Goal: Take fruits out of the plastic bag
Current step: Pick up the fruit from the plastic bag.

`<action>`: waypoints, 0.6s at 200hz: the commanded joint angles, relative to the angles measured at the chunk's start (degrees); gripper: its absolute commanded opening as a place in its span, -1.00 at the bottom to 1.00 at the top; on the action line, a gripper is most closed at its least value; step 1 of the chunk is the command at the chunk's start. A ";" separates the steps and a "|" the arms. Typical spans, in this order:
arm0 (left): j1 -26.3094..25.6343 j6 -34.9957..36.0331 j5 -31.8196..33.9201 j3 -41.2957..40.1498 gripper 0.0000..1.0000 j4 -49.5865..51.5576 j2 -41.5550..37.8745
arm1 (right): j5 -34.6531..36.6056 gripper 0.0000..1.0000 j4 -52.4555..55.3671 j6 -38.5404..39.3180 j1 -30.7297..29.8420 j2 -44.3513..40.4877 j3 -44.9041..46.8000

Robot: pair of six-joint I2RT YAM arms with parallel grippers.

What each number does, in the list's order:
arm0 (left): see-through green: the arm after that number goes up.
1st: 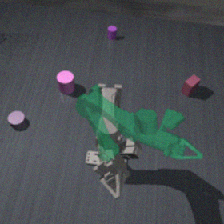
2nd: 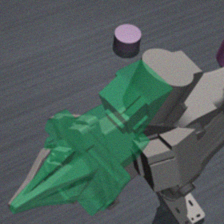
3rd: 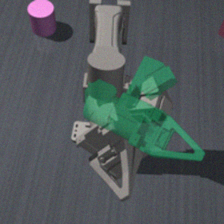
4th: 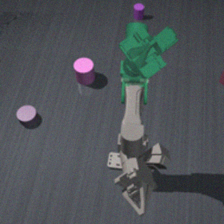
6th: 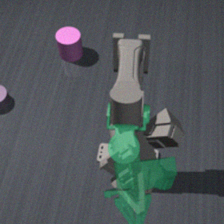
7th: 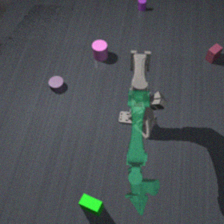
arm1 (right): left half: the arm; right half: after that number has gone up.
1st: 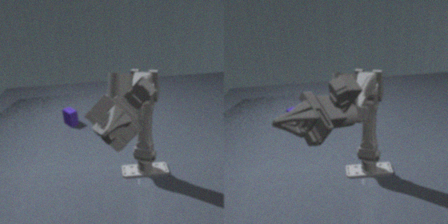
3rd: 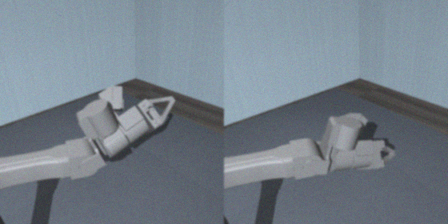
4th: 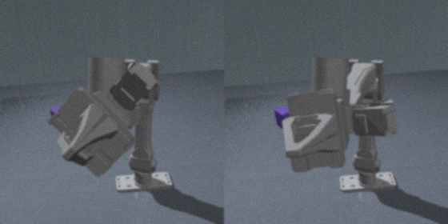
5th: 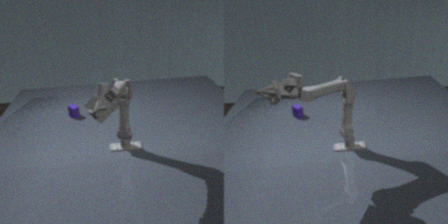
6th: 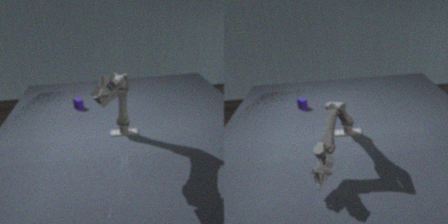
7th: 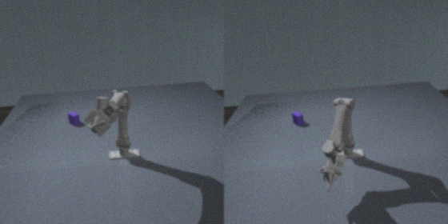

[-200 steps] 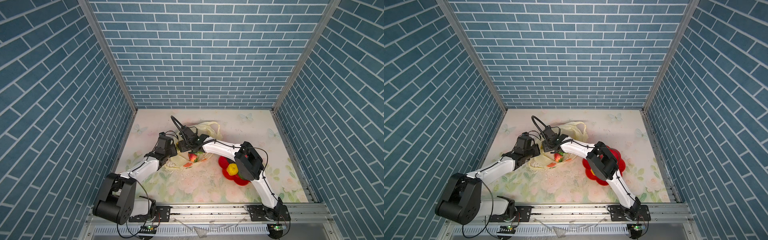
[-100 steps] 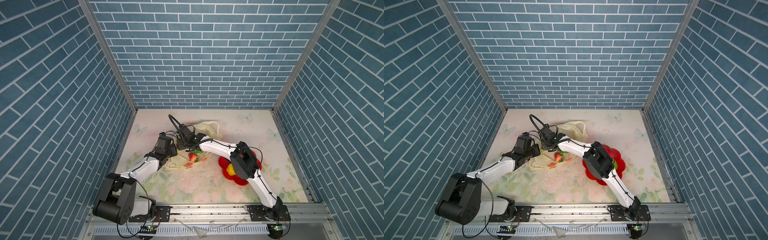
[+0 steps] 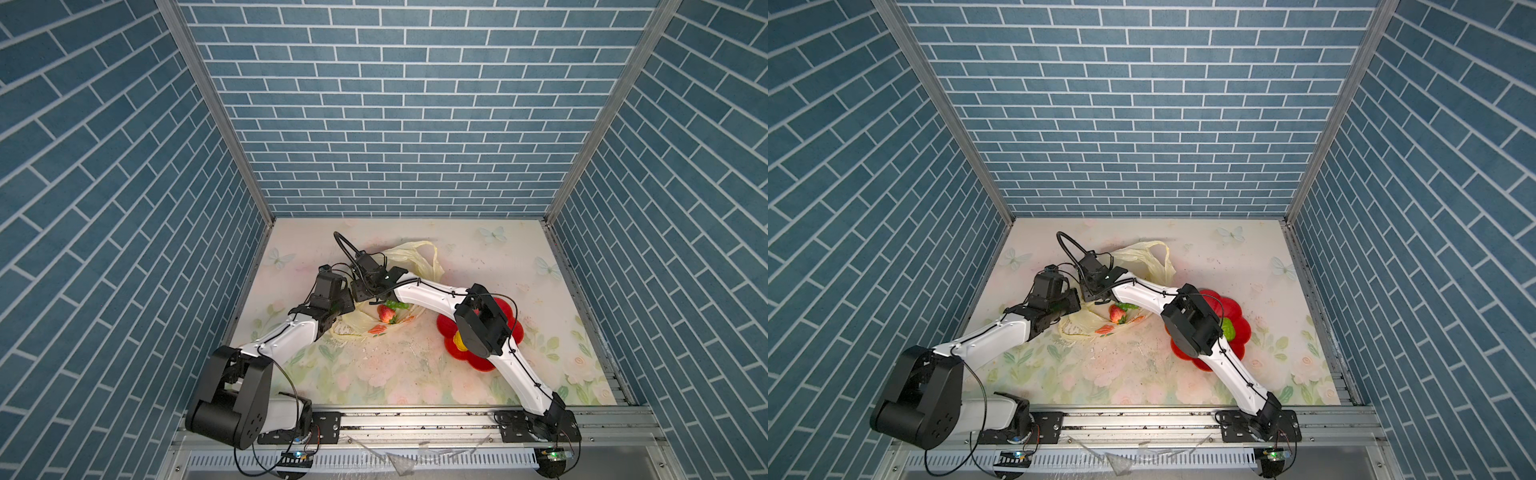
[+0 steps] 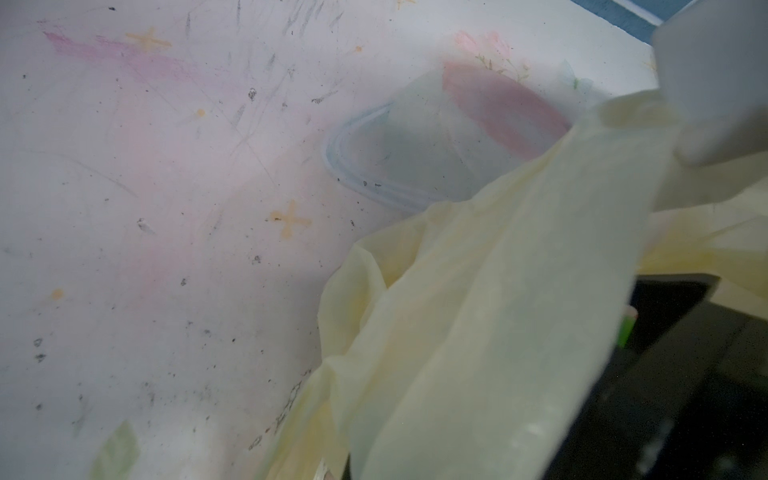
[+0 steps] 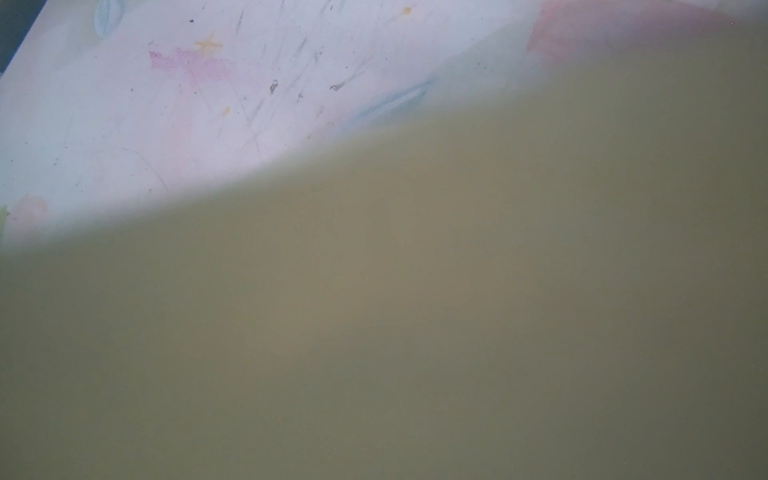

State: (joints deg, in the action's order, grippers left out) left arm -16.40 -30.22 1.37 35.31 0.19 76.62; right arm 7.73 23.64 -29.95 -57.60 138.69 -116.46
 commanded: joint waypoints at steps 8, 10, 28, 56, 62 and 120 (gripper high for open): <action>0.32 0.06 0.21 -0.62 -1.00 -0.19 0.01 | 1.17 0.21 3.39 0.16 -0.14 1.90 -2.65; 0.32 0.02 0.17 -0.60 -1.00 -0.19 0.02 | 1.09 0.20 3.42 0.16 -0.12 1.99 -2.63; 0.33 0.16 0.21 -0.59 -1.00 -0.10 -0.03 | 1.14 0.12 3.46 -0.08 -0.14 1.84 -2.60; 0.32 0.17 0.28 -0.51 -1.00 -0.01 -0.11 | 1.00 0.01 2.85 -0.28 -0.12 0.64 -1.72; 0.36 0.22 0.30 -0.53 -1.00 -0.03 -0.08 | 1.05 -0.01 2.61 -0.37 -0.12 0.27 -1.38; 0.37 0.27 0.20 -0.52 -1.00 0.12 -0.24 | -0.05 -0.05 -0.65 -2.28 -0.05 -4.09 2.65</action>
State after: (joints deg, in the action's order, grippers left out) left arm -16.40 -30.22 1.37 35.31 0.16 76.60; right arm 7.68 23.49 -29.80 -57.60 138.63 -116.29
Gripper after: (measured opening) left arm 0.046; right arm 0.511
